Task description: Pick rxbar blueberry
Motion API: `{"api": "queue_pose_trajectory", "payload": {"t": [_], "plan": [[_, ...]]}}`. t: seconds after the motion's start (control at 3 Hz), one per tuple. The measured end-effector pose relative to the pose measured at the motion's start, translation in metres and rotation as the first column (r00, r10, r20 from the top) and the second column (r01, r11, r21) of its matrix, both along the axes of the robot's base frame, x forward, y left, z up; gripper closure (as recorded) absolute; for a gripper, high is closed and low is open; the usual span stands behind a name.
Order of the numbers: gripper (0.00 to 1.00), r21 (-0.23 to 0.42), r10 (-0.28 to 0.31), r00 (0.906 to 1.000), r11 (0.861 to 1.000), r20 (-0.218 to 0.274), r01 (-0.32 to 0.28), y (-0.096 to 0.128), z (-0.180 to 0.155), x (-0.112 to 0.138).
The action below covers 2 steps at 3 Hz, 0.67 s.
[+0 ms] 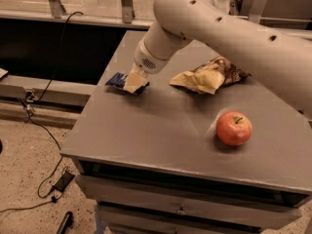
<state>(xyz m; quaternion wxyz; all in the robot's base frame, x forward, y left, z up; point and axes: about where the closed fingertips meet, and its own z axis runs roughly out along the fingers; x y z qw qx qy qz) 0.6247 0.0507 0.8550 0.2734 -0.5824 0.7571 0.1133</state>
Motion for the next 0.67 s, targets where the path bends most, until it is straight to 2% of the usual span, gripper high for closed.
{"api": "queue_pose_trajectory", "payload": {"t": [0.33, 0.67], "plan": [[1.00, 0.024, -0.006, 0.9992, 1.000, 0.039, 0.005, -0.0296, 0.0260, 0.0003], [1.00, 0.024, -0.006, 0.9992, 1.000, 0.039, 0.005, -0.0295, 0.0260, 0.0003]]}}
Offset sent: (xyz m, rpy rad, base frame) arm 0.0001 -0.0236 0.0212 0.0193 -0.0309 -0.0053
